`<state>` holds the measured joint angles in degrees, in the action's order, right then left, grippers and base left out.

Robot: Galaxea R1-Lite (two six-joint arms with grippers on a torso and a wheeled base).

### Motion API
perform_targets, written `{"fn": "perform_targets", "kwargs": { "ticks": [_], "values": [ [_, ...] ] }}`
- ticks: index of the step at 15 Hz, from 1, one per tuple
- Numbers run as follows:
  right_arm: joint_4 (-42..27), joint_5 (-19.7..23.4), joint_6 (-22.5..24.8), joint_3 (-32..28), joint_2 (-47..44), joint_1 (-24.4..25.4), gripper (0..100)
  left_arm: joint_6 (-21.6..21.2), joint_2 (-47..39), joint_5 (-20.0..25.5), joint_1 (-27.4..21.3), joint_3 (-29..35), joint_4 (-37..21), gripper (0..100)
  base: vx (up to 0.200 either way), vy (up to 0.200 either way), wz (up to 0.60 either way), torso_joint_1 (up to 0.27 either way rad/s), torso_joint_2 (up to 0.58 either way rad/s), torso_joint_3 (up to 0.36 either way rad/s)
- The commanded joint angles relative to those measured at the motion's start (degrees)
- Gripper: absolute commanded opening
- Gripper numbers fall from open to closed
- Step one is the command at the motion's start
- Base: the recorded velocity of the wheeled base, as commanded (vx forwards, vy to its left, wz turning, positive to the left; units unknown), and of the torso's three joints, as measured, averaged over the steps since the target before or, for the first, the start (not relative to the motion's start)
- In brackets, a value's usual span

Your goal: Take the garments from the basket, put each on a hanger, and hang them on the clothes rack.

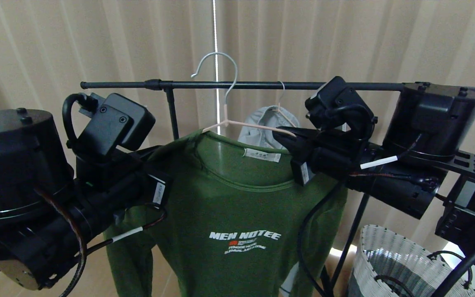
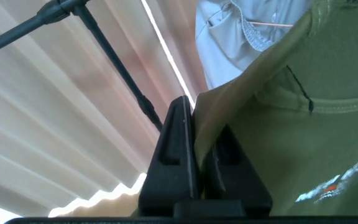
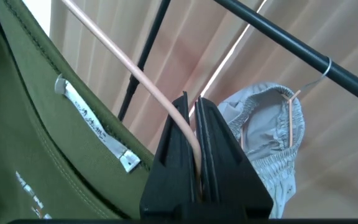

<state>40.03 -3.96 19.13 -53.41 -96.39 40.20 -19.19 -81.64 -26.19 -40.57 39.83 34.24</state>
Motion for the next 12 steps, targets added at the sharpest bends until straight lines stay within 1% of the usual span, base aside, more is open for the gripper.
{"fn": "perform_targets", "kwargs": {
  "ticks": [1, 2, 3, 4, 6, 7, 8, 9, 11, 12],
  "values": [
    [0.1, 0.0, 0.0, 0.5, 0.9, -0.1, 0, 0.1, 0.3, 0.3, 0.0, 0.0, 0.0, 100, 0.0, 0.0, 0.0, 0.0, 0.0, 0.0],
    [0.0, -0.1, -0.1, 1.0, 1.6, -0.5, 0, 0.3, 1.0, 0.5, -0.3, -0.2, 0.0, 100, 0.0, 0.0, 0.0, 0.0, 0.0, 0.0],
    [0.1, -0.7, -0.1, 2.0, 2.5, -2.1, 0, 0.9, 2.5, 3.4, -0.3, -1.6, 0.0, 100, 0.0, 0.0, 0.0, 0.0, 0.0, 0.0],
    [0.2, -1.0, -0.1, 3.2, 3.4, -4.0, 0, 1.1, 5.0, 7.6, -0.1, -3.6, -0.1, 100, 0.0, 0.0, 0.0, 0.0, 0.0, 0.0],
    [0.4, -1.0, -0.1, 5.5, 6.0, -6.8, 0, 1.0, 8.4, 10.6, 0.6, -7.1, -0.3, 100, 0.0, 0.0, 0.0, 0.0, 0.0, 0.0],
    [0.4, -0.9, -0.1, 6.9, 8.1, -8.8, 0, 1.1, 9.8, 10.8, 1.7, -9.8, -0.3, 100, 0.0, 0.0, 0.0, 0.0, 0.0, 0.0],
    [0.4, -0.7, -0.1, 7.4, 8.9, -9.6, 0, 1.2, 10.1, 10.9, 2.5, -10.9, -0.3, 100, 0.0, 0.0, 0.0, 0.0, 0.0, 0.0],
    [0.4, -0.5, -0.3, 8.1, 10.5, -11.1, 0, 1.0, 10.1, 11.0, 4.6, -14.4, -0.1, 100, 0.0, 0.0, 0.0, 0.0, 0.0, 0.0],
    [0.4, -0.3, -1.3, 8.5, 12.6, -11.6, 0, 1.0, 9.7, 11.0, 5.2, -17.5, -0.1, 100, 0.0, 0.0, 0.0, 0.0, 0.0, 0.0],
    [0.4, -0.3, -1.6, 8.7, 13.6, -11.6, 0, 1.1, 9.7, 11.0, 5.2, -17.9, -0.1, 100, 0.0, 0.0, 0.0, 0.0, 0.0, 0.0]
  ]
}}
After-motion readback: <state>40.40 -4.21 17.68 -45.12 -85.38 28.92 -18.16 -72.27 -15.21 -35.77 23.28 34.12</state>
